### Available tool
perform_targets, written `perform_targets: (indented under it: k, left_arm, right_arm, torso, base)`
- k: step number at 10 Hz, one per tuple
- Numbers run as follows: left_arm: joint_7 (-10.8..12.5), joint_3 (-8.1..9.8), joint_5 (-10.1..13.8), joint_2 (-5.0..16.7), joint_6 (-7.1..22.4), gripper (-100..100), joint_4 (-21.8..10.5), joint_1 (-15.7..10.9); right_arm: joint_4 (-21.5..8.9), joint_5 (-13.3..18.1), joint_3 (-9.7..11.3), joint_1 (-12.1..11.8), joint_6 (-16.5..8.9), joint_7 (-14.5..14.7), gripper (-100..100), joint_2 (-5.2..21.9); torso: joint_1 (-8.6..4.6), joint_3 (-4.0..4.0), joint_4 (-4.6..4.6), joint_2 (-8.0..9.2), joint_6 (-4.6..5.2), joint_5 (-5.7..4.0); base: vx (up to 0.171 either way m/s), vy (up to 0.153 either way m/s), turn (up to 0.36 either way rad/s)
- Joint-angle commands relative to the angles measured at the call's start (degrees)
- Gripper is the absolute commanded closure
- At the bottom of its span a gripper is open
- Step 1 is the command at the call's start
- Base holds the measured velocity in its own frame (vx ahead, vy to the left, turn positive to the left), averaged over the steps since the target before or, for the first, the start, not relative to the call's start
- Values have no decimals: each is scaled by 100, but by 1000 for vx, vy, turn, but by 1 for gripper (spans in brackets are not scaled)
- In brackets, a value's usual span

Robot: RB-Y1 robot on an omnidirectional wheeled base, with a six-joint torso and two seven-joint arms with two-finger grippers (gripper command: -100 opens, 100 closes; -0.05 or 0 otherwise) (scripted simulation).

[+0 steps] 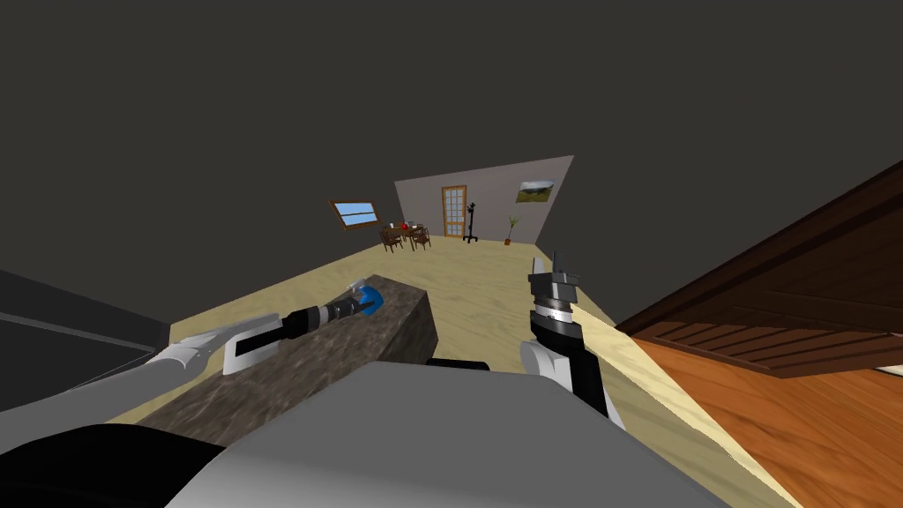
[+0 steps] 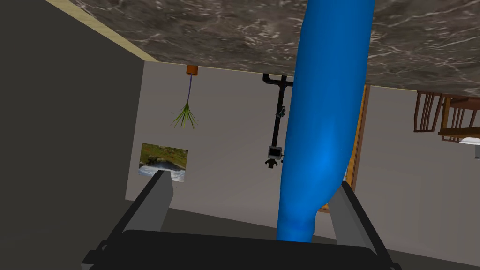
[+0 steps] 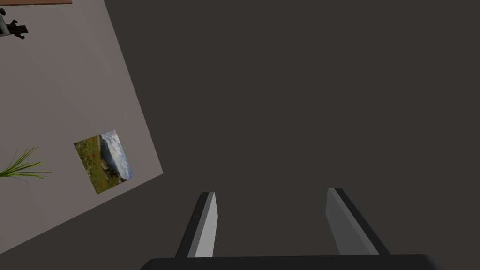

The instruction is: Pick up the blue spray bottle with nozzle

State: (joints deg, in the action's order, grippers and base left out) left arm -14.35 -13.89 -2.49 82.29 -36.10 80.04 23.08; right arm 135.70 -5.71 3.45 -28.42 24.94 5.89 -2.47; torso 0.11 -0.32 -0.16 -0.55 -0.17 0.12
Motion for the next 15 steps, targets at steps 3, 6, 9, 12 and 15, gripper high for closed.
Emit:
perform_targets:
  k: [3,6,9,12,15]
  left_arm:
    - [-375,-166,584,88,-164,-100,-50,30]
    - [-889,-389,1083,304,-412,-100,-31,260]
    - [-1303,-612,1610,520,-660,-100,-13,489]
    - [-1675,-835,2117,736,-908,-100,6,718]
    - [-1918,-835,2622,736,-908,-100,6,718]
  right_arm:
    - [0,0,0,0,0,0,0,0]
    - [0,0,0,0,0,0,0,0]
    - [0,0,0,0,0,0,0,0]
    - [0,0,0,0,0,0,0,0]
    - [0,0,0,0,0,0,0,0]
  torso:
    - [-4,0,-2,3,1,3]
    - [-6,-3,-3,-1,1,2]
    - [-3,1,-1,4,1,3]
    - [0,3,-1,9,1,3]
    - [-3,-1,-2,2,1,3]
  base:
    - [27,-13,-2]
    - [40,-17,-20]
    - [33,-12,-19]
    - [28,-8,-13]
    - [29,-11,-5]
